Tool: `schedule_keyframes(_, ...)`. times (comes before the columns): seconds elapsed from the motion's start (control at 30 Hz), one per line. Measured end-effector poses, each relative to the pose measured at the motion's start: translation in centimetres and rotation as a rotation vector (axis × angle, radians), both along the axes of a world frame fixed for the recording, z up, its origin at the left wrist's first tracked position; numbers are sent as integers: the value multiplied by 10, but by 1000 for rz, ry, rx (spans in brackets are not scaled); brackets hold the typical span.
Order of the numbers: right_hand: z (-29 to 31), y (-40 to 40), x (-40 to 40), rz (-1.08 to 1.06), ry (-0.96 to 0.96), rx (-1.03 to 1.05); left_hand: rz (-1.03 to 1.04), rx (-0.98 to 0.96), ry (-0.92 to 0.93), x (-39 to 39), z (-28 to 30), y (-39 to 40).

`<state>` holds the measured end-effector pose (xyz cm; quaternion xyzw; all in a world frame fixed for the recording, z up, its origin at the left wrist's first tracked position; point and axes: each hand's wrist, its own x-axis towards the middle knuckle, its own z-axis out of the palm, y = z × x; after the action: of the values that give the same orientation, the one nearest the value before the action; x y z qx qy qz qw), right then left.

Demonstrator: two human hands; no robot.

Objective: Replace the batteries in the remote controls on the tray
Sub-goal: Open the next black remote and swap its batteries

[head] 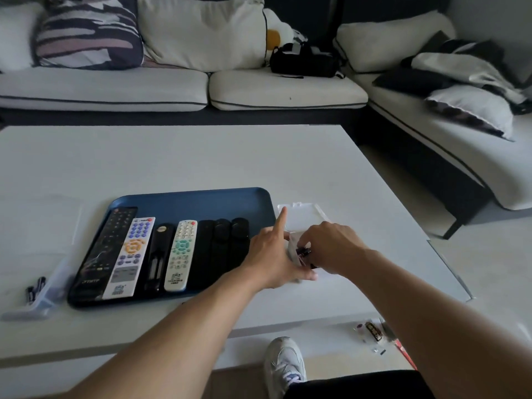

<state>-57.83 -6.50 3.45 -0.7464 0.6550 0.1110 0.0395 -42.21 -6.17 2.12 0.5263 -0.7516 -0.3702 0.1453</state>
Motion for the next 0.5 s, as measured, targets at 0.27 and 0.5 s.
schedule_keyframes(0.27, -1, -4, 3, 30, 64, -40, -5, 11, 10, 1, 0, 1)
schedule_keyframes(0.5, 3, -2, 4, 4, 62, -97, 11, -3, -13, 3, -2, 3)
